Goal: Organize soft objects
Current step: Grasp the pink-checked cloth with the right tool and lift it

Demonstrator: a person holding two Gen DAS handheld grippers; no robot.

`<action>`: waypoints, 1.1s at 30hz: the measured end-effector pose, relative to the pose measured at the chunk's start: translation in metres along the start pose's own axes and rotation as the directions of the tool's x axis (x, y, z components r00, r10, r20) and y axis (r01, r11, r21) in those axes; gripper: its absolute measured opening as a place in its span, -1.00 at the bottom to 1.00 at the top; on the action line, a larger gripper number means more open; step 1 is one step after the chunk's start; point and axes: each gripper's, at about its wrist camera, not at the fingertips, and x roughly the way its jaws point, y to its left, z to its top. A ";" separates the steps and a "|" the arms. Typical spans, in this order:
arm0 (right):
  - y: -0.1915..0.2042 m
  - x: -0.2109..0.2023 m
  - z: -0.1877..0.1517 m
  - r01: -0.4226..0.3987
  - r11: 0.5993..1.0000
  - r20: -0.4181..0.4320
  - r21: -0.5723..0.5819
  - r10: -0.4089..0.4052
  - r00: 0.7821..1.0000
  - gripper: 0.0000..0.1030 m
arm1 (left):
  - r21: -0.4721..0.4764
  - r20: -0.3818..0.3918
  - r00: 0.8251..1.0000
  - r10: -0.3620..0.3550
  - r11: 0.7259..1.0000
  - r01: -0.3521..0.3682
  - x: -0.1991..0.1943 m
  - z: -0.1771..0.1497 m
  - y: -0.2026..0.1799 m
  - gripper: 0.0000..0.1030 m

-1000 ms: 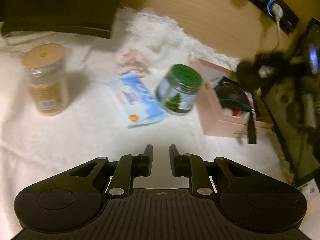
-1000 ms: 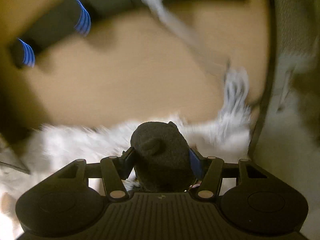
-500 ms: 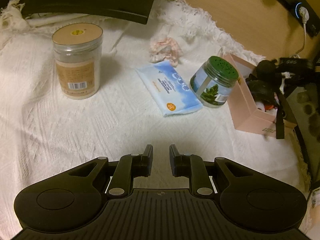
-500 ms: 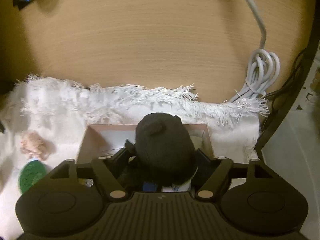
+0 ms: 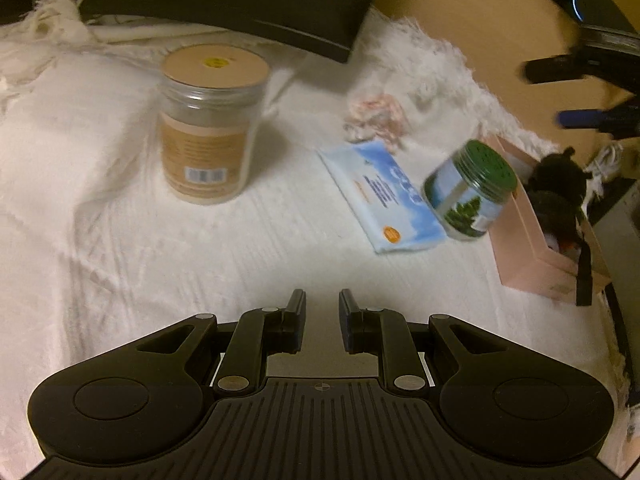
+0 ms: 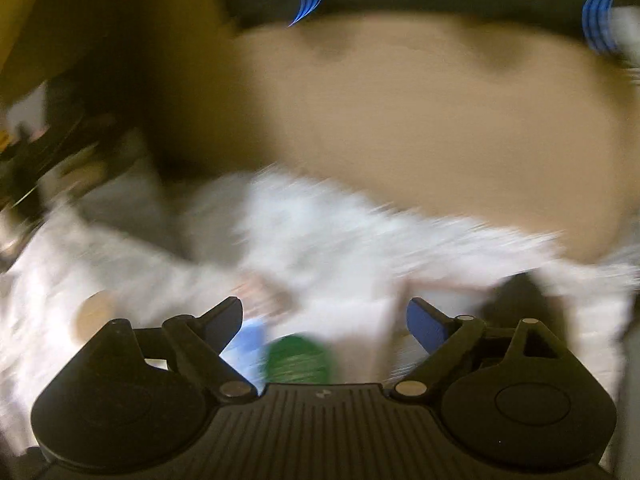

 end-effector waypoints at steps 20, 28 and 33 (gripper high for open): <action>0.086 0.148 0.020 0.015 0.996 -0.222 -0.085 -0.034 0.974 -0.77 | 0.066 0.028 0.997 -0.077 0.995 0.075 0.003 0.006 0.010 -0.62; 0.035 -0.011 -0.035 0.046 0.996 -0.006 -0.080 -0.046 0.999 -0.77 | 0.162 0.044 0.981 -0.187 0.971 0.177 0.064 0.085 -0.047 -0.62; 0.002 -0.048 -0.095 0.046 0.999 -0.054 0.022 -0.044 0.998 -0.77 | 0.261 -0.042 0.992 -0.117 0.957 0.124 0.117 0.120 -0.078 -0.62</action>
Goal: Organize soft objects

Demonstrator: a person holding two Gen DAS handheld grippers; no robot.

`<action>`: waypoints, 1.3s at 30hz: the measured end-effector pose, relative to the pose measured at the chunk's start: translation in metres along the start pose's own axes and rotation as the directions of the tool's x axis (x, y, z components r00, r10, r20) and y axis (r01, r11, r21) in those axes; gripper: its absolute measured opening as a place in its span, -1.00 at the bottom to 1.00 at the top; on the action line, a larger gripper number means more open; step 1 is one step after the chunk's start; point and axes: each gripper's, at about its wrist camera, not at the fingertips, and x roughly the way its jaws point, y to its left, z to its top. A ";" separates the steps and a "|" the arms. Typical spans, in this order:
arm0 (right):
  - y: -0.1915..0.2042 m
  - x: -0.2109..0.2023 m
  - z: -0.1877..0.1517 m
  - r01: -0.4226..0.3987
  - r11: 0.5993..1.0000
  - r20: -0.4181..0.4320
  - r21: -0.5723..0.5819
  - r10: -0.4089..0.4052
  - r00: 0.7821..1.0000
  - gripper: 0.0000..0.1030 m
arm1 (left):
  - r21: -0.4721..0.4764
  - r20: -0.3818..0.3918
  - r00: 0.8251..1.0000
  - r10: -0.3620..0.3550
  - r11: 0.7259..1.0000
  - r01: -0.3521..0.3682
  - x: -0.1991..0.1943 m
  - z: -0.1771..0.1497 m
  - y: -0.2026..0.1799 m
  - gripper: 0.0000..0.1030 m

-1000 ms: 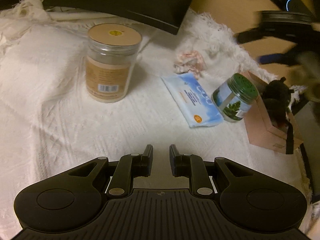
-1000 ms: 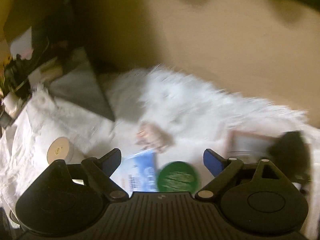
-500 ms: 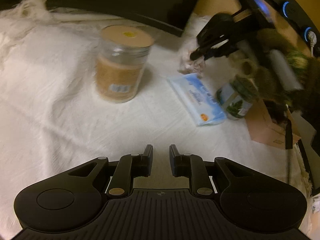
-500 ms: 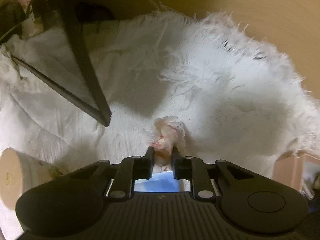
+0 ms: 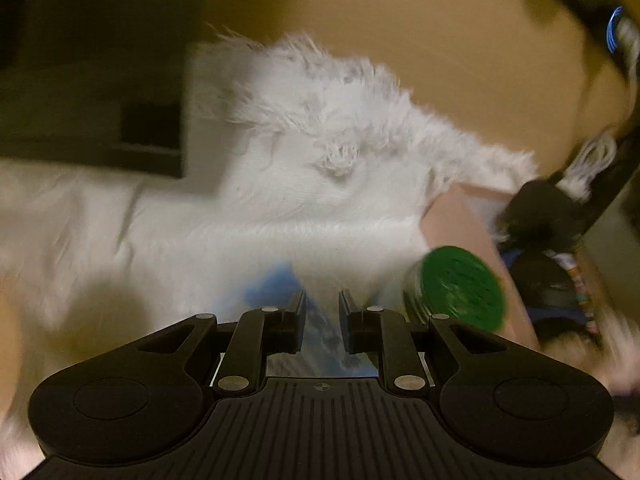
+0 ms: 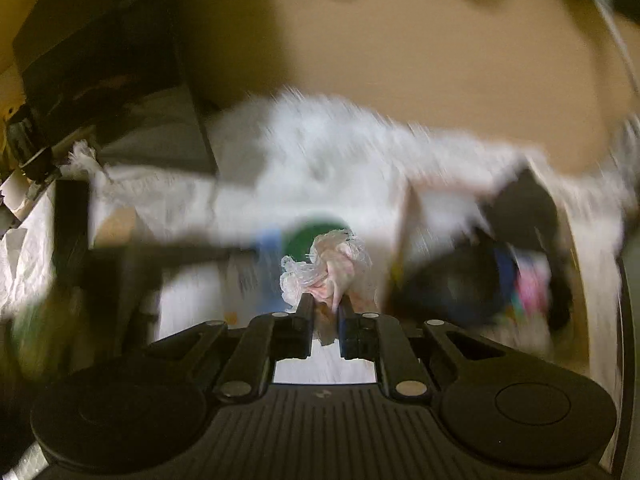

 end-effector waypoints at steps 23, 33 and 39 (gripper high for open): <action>-0.008 0.027 -0.086 0.046 0.999 -0.092 0.027 -0.043 0.995 -0.77 | 0.300 -0.130 0.986 0.108 0.952 -0.064 -0.021 -0.041 0.014 -0.69; 0.009 0.046 -0.096 0.104 0.986 -0.007 -0.127 -0.105 0.994 -0.76 | -0.104 0.053 0.923 0.380 0.922 -0.374 -0.080 -0.102 0.010 -0.65; 0.009 0.049 -0.108 0.117 0.980 0.057 -0.160 -0.109 0.992 -0.59 | -0.259 -0.001 0.941 0.339 0.909 -0.328 -0.081 -0.119 0.017 -0.65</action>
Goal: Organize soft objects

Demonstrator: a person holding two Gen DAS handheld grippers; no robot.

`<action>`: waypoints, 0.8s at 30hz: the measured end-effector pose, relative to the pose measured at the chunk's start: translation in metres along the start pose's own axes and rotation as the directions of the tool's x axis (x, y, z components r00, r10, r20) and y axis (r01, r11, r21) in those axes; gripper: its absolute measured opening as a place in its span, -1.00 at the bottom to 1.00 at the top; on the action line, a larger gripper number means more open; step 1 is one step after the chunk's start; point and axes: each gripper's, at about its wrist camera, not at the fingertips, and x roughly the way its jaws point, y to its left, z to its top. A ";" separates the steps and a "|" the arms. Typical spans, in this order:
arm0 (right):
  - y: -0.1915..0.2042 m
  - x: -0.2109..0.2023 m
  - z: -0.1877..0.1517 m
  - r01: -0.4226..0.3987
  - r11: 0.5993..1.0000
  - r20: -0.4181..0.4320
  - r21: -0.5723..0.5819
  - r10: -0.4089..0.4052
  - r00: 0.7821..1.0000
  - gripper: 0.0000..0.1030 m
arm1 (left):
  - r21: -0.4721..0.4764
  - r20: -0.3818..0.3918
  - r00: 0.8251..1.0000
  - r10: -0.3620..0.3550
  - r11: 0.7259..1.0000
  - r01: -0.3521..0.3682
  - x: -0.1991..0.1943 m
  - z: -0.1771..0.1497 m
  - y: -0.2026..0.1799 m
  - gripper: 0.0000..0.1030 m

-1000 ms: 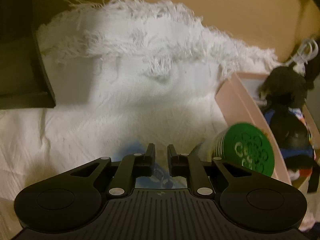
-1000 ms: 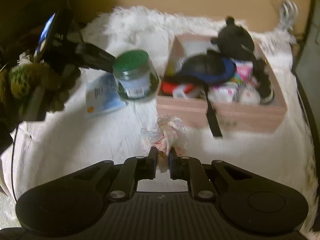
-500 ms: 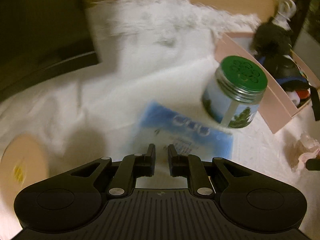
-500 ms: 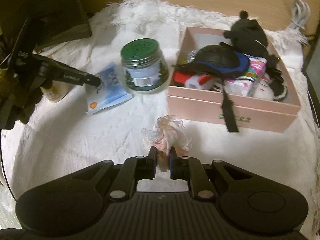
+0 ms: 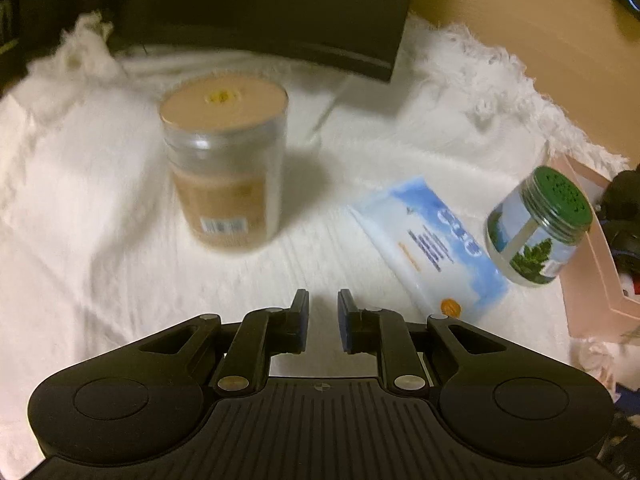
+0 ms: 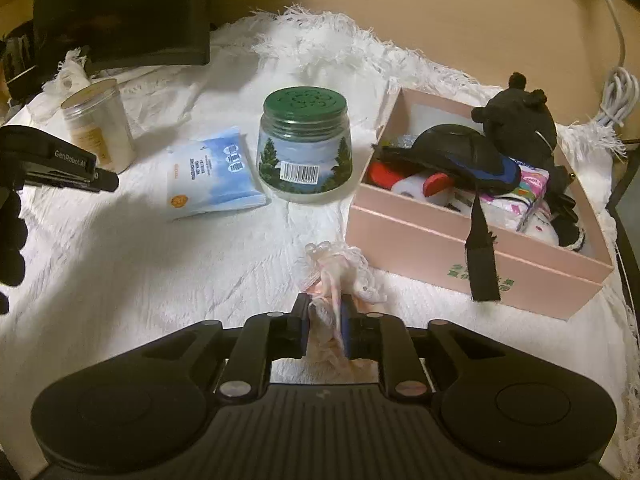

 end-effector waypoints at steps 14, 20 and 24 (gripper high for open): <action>-0.010 0.006 -0.016 0.000 0.999 -0.024 0.037 0.001 1.000 0.22 | 0.332 -0.062 0.970 -0.235 0.912 0.242 0.025 0.048 -0.073 -0.63; -0.006 0.005 -0.015 0.017 1.000 -0.034 0.025 -0.016 0.999 0.23 | 0.397 -0.108 0.970 -0.219 0.885 0.244 0.035 0.053 -0.094 -0.63; -0.005 0.005 -0.015 0.028 0.999 -0.037 0.022 -0.027 0.999 0.27 | 0.439 -0.115 0.979 -0.169 0.875 0.202 0.045 0.049 -0.105 -0.63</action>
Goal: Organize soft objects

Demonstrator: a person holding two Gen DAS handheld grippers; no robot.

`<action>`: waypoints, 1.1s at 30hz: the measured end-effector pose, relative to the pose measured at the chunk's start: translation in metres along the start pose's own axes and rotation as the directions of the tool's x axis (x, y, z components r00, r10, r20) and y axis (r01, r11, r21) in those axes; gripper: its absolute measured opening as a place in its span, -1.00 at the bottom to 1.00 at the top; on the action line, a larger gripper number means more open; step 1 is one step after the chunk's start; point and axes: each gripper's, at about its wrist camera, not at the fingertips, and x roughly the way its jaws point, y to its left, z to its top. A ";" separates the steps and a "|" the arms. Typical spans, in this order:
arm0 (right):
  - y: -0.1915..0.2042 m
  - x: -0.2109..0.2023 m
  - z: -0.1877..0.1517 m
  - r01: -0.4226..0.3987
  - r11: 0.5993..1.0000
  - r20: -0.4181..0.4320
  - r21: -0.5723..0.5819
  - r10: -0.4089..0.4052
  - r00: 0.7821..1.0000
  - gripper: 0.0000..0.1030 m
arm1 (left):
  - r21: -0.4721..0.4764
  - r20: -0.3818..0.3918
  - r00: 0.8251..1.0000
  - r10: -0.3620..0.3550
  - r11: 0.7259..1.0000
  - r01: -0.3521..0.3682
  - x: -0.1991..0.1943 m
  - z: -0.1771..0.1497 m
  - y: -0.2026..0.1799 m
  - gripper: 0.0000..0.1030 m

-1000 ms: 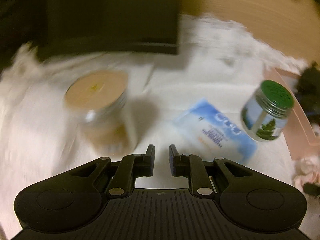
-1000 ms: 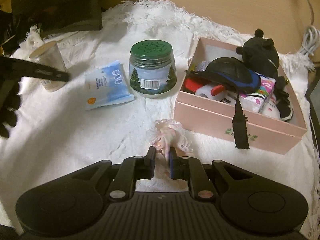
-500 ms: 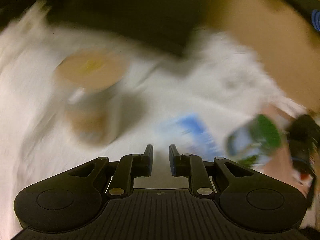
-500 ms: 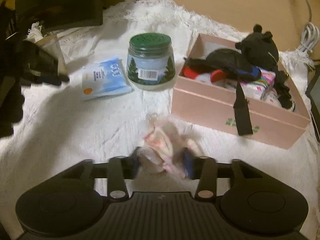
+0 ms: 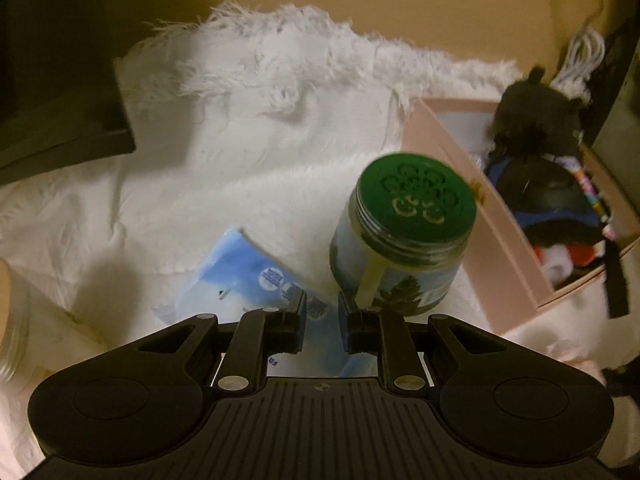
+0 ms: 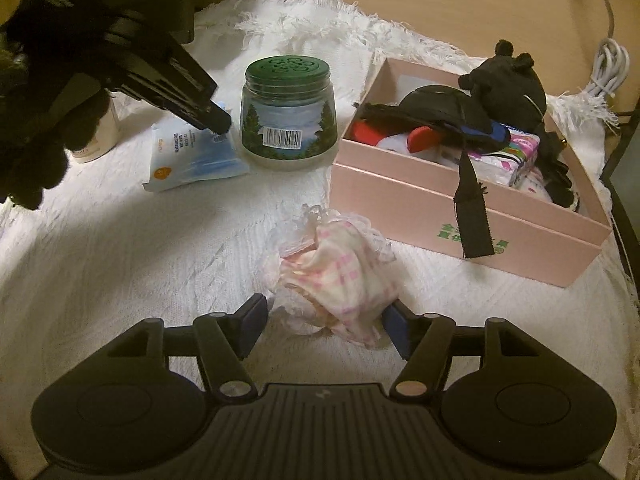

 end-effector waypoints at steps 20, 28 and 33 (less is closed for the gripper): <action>0.006 0.003 0.002 0.045 0.999 -0.002 -0.027 -0.046 0.999 0.51 | 0.237 0.052 0.988 0.146 0.959 -0.154 -0.007 -0.033 -0.030 -0.61; 0.007 0.004 0.000 0.053 0.999 0.008 -0.008 -0.053 0.999 0.69 | 0.113 0.048 0.974 0.220 0.968 -0.224 -0.021 -0.050 0.019 -0.60; 0.002 0.008 -0.002 0.052 0.999 0.020 0.013 -0.052 0.998 0.85 | -0.125 0.079 0.976 0.202 0.974 -0.191 -0.039 -0.055 0.048 -0.57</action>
